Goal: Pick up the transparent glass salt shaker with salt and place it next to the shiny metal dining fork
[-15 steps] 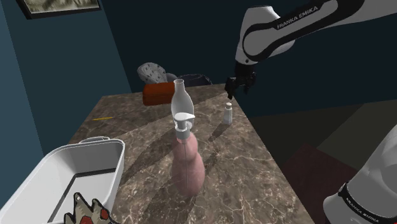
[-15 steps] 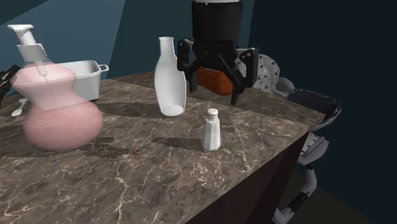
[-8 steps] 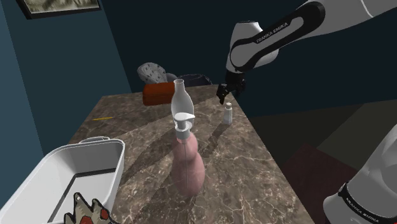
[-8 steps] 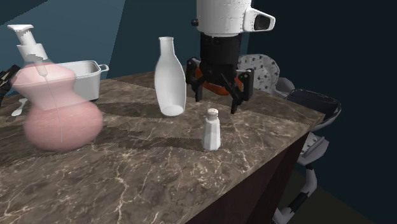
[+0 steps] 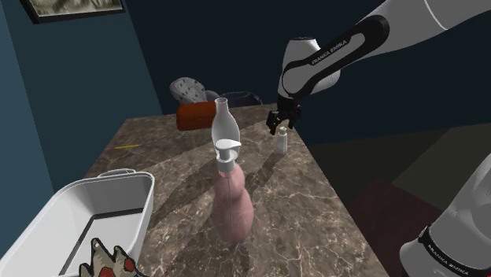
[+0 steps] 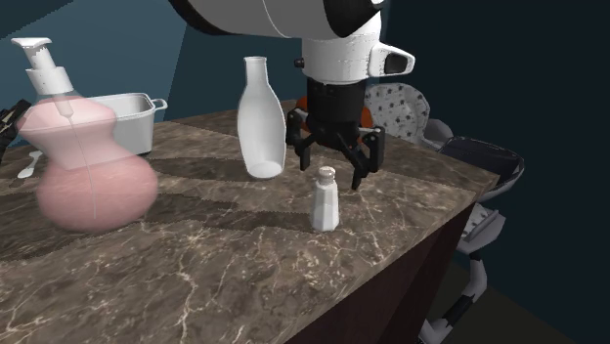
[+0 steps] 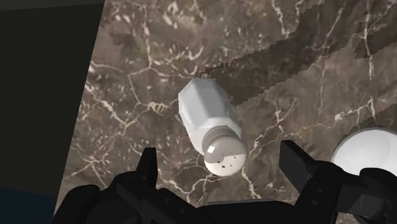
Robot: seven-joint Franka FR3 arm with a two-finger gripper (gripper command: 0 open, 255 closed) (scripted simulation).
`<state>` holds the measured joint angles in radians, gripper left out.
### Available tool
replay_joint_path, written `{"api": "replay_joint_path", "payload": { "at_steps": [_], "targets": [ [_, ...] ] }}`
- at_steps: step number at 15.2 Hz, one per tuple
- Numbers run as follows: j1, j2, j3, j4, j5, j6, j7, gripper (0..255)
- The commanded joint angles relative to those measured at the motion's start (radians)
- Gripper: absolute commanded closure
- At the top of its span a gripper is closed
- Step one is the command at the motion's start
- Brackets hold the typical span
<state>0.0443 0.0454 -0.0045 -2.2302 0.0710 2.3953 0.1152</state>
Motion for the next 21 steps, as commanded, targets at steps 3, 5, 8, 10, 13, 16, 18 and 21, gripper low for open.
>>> {"api": "replay_joint_path", "payload": {
  "at_steps": [3, 5, 8, 10, 13, 16, 18, 21],
  "targets": [
    [0.000, 0.000, 0.000, -0.001, 0.000, 0.001, 0.000, 0],
    [0.000, 0.000, 0.000, -0.001, 0.000, 0.001, 0.000, 255],
    [0.000, 0.000, 0.000, -0.001, 0.000, 0.001, 0.000, 255],
    [0.000, 0.000, 0.000, -0.001, 0.000, 0.001, 0.000, 255],
    [0.000, 0.000, 0.000, -0.001, 0.000, 0.001, 0.000, 255],
    [0.000, -0.015, 0.000, 0.010, -0.002, -0.025, 0.003, 255],
    [0.000, -0.029, 0.000, 0.022, -0.004, -0.051, 0.005, 255],
    [0.000, -0.049, -0.001, 0.041, -0.006, -0.090, 0.008, 255]
  ]
}}
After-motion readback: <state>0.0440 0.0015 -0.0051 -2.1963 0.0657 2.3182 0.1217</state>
